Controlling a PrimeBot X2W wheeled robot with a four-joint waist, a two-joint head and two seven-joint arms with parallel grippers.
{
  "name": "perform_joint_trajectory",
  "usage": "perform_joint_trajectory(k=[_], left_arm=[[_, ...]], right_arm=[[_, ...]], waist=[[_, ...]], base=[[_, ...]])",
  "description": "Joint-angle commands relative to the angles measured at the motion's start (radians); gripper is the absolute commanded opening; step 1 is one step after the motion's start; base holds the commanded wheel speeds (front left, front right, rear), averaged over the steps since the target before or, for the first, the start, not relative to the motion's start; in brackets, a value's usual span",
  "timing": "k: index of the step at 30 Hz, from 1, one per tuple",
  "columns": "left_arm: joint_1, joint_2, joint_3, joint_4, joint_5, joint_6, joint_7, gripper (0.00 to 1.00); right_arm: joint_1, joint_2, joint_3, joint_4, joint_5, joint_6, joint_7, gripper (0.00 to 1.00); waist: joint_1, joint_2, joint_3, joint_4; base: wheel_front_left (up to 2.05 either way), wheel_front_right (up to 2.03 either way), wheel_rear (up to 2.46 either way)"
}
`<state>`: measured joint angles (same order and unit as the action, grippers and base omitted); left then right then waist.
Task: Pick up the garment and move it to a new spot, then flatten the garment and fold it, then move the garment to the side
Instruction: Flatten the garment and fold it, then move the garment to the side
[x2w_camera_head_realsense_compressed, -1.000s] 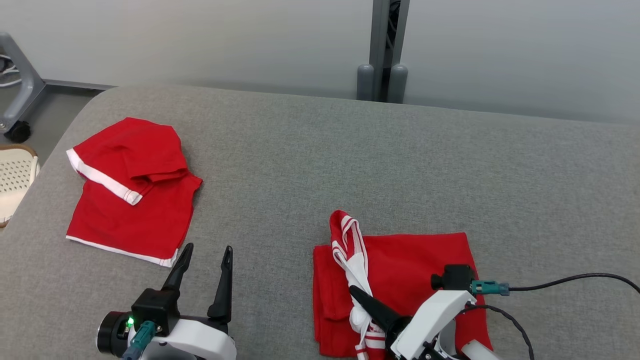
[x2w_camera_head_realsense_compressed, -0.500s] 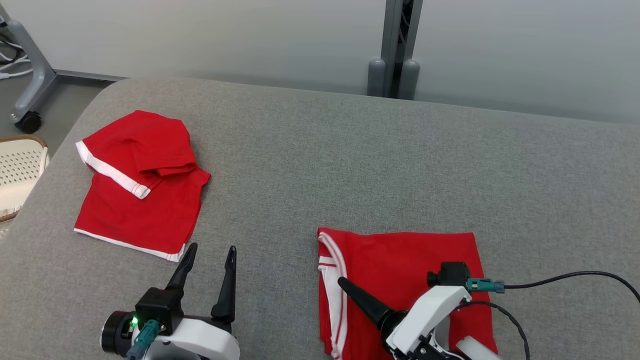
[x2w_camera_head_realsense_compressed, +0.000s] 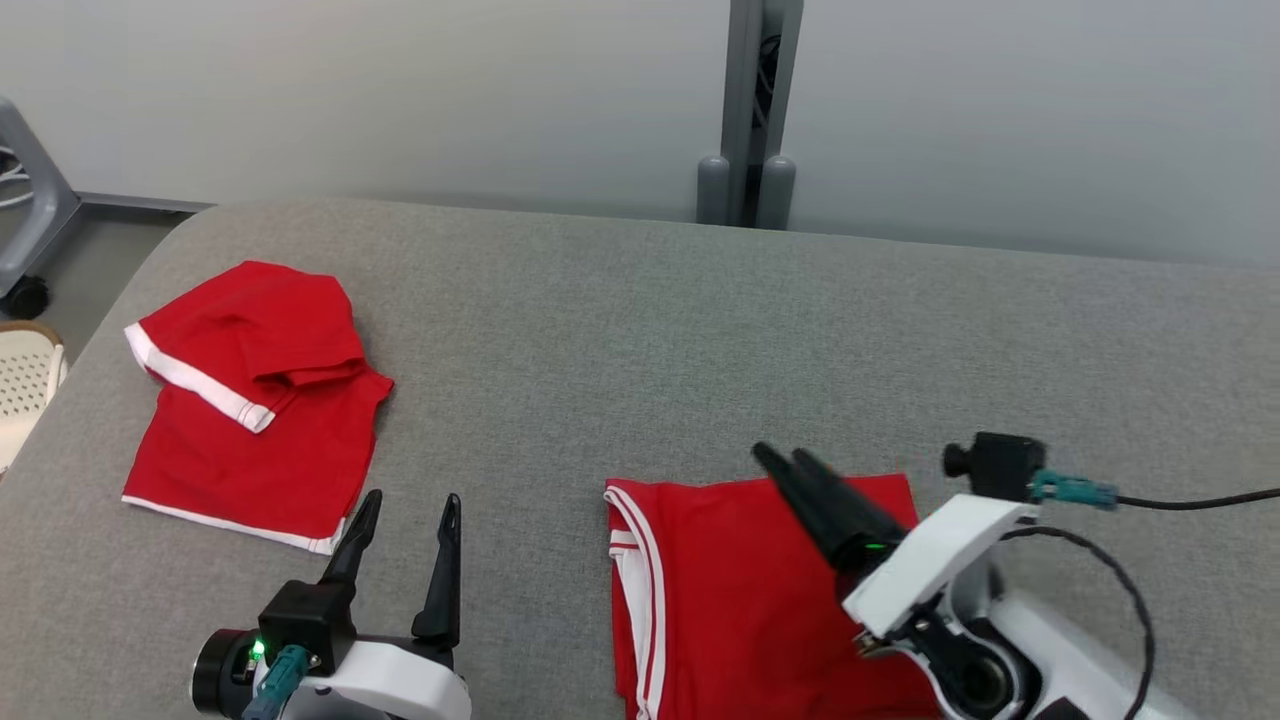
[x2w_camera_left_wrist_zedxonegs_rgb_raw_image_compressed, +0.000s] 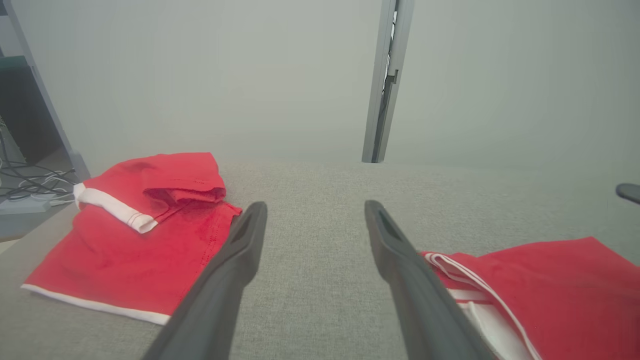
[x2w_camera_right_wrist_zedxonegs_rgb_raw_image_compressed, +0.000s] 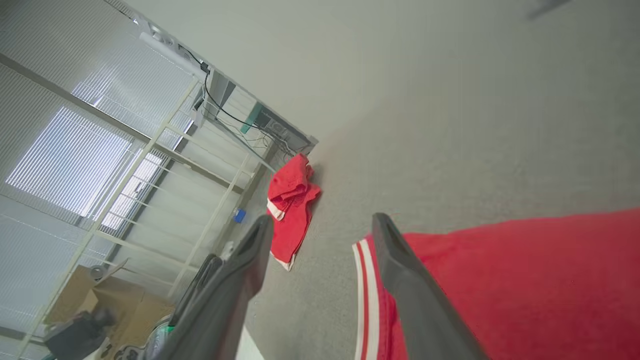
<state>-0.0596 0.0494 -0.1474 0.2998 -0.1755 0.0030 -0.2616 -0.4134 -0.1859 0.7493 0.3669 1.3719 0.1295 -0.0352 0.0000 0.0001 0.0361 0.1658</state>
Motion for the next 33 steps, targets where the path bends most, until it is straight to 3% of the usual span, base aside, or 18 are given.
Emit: perform_joint_trajectory(k=[1, 3, 7, 10, 15, 23, 33], left_arm=[[0.008, 0.003, 0.006, -0.010, 0.006, 0.005, -0.003, 1.00], [0.008, 0.003, 0.012, -0.022, 0.007, 0.003, -0.003, 1.00], [0.015, 0.003, 0.016, -0.042, 0.006, 0.002, -0.003, 1.00], [0.016, 0.003, 0.015, -0.055, 0.018, 0.000, -0.003, 1.00], [0.022, 0.003, 0.021, -0.078, -0.001, 0.008, -0.003, 1.00], [0.036, 0.003, 0.015, -0.107, -0.001, 0.014, -0.003, 1.00], [0.070, 0.003, 0.027, -0.137, 0.007, 0.026, -0.003, 1.00]], right_arm=[[-0.018, -0.047, 0.001, 0.012, -0.072, 0.002, -0.053, 1.00], [-0.053, -0.109, -0.005, 0.052, -0.216, 0.002, -0.159, 1.00], [-0.097, -0.187, -0.044, 0.125, -0.498, 0.002, -0.227, 1.00], [-0.084, -0.185, -0.169, 0.109, -0.721, 0.002, -0.231, 1.00], [0.049, -0.126, -0.426, -0.005, -1.021, 0.002, -0.231, 1.00], [0.263, 0.018, -0.660, -0.168, -1.210, 0.001, -0.229, 1.00], [0.373, 0.108, -0.707, -0.208, -1.292, 0.001, -0.229, 1.00]], waist=[[0.0000, -0.0001, -0.018, -0.021], [0.0000, -0.0001, -0.031, -0.042], [0.0000, -0.0001, -0.040, -0.074], [0.0000, -0.0001, -0.043, -0.097], [0.0000, -0.0001, -0.044, -0.122], [0.0000, -0.0001, -0.038, -0.136], [0.0000, -0.0001, -0.031, -0.138]], base=[[0.00, 0.00, 0.00], [0.00, 0.00, 0.00], [0.00, 0.00, 0.00], [0.00, 0.00, 0.00], [0.00, 0.00, 0.00], [0.00, 0.00, 0.00], [0.00, 0.00, 0.00]])
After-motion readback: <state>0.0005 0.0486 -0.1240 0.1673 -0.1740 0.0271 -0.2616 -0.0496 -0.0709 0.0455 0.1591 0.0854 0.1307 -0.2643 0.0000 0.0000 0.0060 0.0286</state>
